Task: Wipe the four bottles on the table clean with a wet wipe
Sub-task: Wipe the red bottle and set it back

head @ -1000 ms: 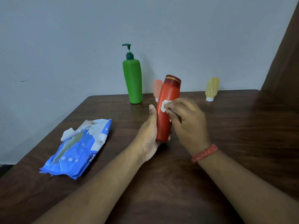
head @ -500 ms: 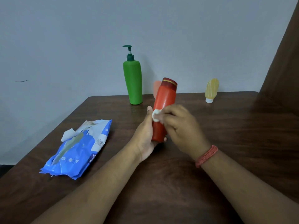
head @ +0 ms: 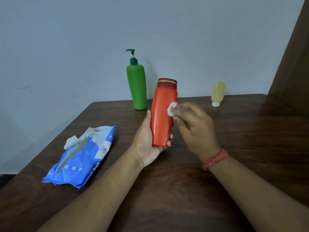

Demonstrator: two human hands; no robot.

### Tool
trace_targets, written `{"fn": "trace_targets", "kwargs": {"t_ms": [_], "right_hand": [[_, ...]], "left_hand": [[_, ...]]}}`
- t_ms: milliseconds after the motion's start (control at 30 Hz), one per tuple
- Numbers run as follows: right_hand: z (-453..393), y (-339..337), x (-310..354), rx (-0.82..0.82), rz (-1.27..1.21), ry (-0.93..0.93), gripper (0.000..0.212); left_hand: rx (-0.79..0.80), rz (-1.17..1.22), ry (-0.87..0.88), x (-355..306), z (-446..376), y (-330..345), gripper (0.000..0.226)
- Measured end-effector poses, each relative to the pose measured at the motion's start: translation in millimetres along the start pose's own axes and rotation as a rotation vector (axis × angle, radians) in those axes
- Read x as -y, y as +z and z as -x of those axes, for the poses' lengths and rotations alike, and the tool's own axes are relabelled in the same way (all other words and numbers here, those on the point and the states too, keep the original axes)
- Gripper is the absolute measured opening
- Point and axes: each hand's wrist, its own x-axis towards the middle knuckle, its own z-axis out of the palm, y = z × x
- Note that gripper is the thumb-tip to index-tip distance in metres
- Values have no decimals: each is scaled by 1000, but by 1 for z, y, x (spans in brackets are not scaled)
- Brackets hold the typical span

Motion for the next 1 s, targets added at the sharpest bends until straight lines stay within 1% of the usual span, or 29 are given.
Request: {"fn": "trace_targets", "kwargs": {"t_ms": [100, 167, 233, 300, 333, 433, 533, 567, 600, 700, 733, 800, 900, 933, 1000], "right_hand": [[6, 6, 6, 220, -28, -162, 15], [8, 10, 9, 346, -46, -267, 13], [7, 12, 11, 416, -46, -334, 11], [6, 10, 11, 426, -18, -375, 9], [5, 8, 10, 403, 1, -373, 9], [7, 4, 10, 278, 51, -290, 15], [10, 6, 10, 285, 52, -308, 16], [8, 7, 9, 264, 57, -300, 17], [5, 7, 6, 201, 64, -261, 17], [-5, 2, -5, -97, 10, -26, 7], [-7, -2, -8, -162, -18, 39, 7], [-11, -9, -16, -234, -38, 118, 10], [-15, -16, -20, -307, -52, 173, 11], [-15, -16, -19, -298, -43, 153, 10], [-13, -10, -14, -201, 17, 39, 9]], "left_hand": [[-83, 48, 53, -3, -4, -7, 65], [-119, 88, 57, -8, -5, -12, 67], [-133, 106, 34, -10, -4, -15, 68], [-126, 121, 11, -9, -2, -13, 69], [-117, 131, 4, -8, -2, -12, 69], [-90, 89, 5, -5, -2, -8, 66], [-51, 12, 12, -3, -1, -8, 65], [-44, -19, 23, -3, -1, -8, 64], [-40, -52, 37, -2, -1, -8, 63], [-41, -187, 54, 3, -2, -3, 62], [-41, -243, 52, 5, -1, 0, 61], [-43, -345, 43, 8, 1, 3, 57], [-43, -451, 52, 10, 1, 5, 54], [-50, -466, 61, 10, 1, 6, 57], [-68, -489, 84, 11, -1, 3, 63]]}}
